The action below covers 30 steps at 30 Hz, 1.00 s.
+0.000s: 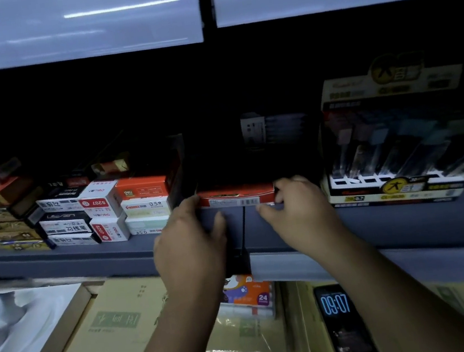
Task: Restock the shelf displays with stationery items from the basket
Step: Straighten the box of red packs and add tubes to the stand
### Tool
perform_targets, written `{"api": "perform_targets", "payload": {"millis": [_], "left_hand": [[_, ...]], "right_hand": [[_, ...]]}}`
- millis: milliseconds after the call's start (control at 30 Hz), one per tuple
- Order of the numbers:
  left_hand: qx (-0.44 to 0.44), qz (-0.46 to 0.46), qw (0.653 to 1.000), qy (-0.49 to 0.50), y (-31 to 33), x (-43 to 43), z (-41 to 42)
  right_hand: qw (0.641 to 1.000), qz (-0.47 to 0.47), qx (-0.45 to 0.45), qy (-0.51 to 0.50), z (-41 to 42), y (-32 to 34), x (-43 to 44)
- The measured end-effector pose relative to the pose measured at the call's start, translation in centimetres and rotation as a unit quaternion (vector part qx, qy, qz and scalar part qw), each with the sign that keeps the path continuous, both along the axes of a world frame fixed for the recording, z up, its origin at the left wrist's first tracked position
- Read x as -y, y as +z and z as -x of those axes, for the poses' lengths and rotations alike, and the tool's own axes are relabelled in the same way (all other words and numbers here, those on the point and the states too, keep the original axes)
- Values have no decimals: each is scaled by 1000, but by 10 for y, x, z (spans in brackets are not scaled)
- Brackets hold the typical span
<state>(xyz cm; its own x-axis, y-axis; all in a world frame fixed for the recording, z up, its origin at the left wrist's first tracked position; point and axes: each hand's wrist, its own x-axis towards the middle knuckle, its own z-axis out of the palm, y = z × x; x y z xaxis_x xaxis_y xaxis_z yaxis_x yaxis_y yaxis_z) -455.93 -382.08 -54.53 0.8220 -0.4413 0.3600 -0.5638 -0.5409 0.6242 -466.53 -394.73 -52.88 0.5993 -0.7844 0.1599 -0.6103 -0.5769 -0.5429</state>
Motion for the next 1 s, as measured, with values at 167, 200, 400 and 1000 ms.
{"api": "perform_targets", "payload": {"millis": [167, 200, 400, 1000], "left_hand": [[104, -5, 990, -96, 5, -2, 20], [117, -2, 986, -118, 4, 0, 26], [106, 18, 971, -215, -3, 19, 68], [52, -79, 973, -211, 3, 86, 120]], "right_hand": [[990, 112, 26, 77, 32, 7, -9], [989, 122, 27, 80, 42, 7, -11], [988, 116, 105, -3, 110, -4, -13], [983, 39, 45, -174, 189, -9, 50]]}}
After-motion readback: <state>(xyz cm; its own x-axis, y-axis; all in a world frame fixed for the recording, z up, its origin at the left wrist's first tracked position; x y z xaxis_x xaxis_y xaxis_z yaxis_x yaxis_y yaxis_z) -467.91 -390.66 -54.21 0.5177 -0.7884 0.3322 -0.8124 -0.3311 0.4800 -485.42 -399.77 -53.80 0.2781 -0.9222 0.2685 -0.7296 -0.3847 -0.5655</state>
